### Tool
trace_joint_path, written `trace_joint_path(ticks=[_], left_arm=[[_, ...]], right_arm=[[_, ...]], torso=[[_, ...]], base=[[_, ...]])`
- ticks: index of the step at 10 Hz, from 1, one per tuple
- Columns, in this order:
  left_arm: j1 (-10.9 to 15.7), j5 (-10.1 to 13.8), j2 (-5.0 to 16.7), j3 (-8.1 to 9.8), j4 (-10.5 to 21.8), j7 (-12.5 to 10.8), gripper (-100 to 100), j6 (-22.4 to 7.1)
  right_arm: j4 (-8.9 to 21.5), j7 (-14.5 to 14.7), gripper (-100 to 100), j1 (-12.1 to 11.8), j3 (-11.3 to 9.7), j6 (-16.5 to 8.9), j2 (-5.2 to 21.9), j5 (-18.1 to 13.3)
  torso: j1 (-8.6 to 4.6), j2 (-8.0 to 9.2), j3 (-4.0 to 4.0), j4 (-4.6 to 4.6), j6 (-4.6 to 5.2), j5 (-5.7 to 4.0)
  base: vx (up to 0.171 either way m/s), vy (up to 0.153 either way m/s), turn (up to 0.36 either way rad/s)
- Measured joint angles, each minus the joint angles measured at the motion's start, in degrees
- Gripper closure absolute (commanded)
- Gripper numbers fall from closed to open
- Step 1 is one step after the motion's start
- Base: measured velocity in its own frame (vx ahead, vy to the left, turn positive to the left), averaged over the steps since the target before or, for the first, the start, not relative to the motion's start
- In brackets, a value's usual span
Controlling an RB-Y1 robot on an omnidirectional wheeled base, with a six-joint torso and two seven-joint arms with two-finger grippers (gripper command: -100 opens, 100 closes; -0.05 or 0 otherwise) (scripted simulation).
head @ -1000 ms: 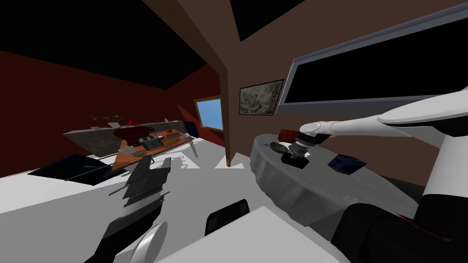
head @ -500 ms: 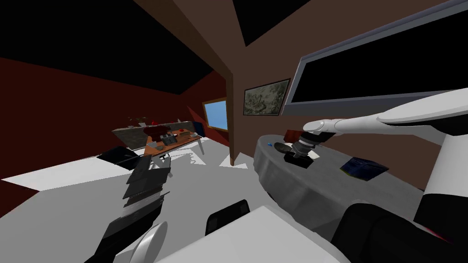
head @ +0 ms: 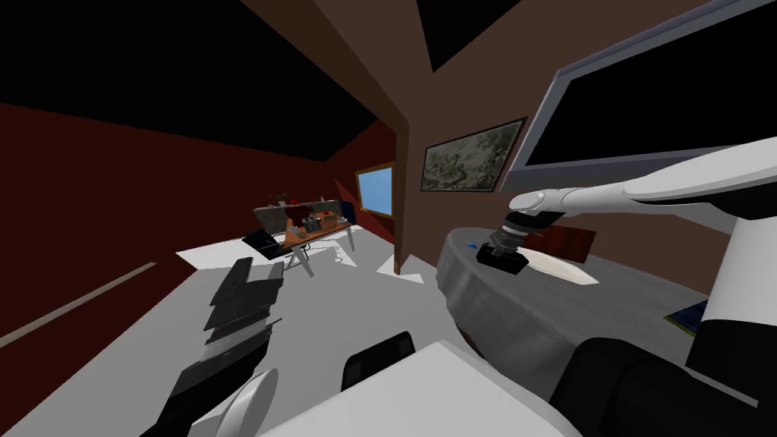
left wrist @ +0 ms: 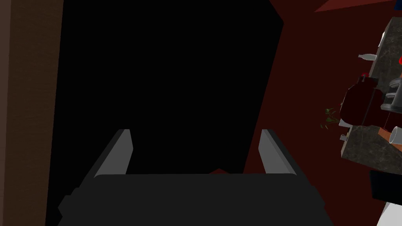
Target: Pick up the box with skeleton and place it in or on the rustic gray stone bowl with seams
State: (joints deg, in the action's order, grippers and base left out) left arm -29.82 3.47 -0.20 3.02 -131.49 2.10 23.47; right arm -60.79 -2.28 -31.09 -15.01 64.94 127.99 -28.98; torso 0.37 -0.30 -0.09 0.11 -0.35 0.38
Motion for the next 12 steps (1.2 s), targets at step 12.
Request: trace_joint_path(ticks=[12], left_arm=[[-0.01, 0.0, 0.01, 0.02, 0.0, 0.0, 0, 0.0]], right_arm=[[15.29, -3.4, 100, 2.89, -5.49, 10.2, 3.56, 3.07]], torso=[[-0.17, 0.45, 0.32, 0.2, 0.32, 0.07]], base=[[-0.006, 0.047, 0.259]])
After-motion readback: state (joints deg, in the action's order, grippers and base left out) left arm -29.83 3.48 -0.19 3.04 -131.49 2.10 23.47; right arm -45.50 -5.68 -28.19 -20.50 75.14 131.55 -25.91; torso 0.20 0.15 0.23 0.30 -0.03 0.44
